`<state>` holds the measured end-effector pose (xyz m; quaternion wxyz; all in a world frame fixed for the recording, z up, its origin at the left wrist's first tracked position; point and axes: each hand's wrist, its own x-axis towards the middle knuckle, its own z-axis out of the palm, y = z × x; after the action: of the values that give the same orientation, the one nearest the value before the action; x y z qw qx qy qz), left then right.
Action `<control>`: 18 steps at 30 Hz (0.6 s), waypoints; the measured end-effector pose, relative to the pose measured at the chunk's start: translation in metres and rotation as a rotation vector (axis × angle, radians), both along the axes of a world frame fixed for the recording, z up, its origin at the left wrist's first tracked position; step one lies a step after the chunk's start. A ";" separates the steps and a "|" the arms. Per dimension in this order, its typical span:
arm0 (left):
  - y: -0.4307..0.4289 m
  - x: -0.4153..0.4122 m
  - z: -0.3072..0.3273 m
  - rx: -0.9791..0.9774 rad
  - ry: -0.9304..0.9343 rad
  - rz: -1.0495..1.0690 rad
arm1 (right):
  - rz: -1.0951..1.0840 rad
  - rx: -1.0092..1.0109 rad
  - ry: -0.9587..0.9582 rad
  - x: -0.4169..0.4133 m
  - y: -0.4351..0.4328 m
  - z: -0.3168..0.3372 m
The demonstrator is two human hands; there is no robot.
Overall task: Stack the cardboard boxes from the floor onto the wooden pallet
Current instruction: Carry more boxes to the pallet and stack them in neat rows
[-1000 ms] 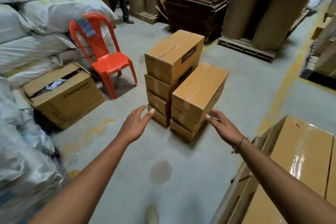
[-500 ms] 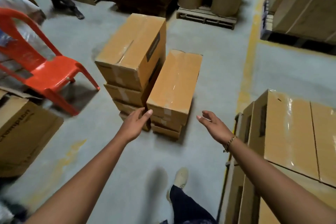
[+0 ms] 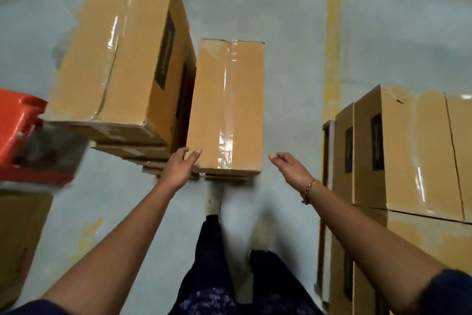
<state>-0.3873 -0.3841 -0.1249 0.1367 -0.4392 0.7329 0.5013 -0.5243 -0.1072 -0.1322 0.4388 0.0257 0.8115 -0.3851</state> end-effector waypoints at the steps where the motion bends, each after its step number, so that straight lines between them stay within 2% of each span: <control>1: -0.010 -0.009 -0.012 0.011 -0.020 -0.004 | -0.027 0.015 -0.022 -0.004 -0.006 -0.013; 9: -0.074 -0.082 -0.119 0.092 -0.135 0.058 | -0.266 0.032 -0.088 -0.043 -0.071 -0.114; 15: -0.081 -0.095 -0.157 0.151 -0.010 0.097 | -0.422 -0.042 -0.057 -0.051 -0.099 -0.157; 18: -0.076 -0.088 -0.154 0.122 0.048 0.088 | -0.436 -0.056 -0.011 -0.046 -0.097 -0.149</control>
<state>-0.4754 -0.4598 -0.2787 0.1235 -0.4497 0.6839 0.5611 -0.5704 -0.2043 -0.2812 0.3501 0.1904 0.7733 -0.4931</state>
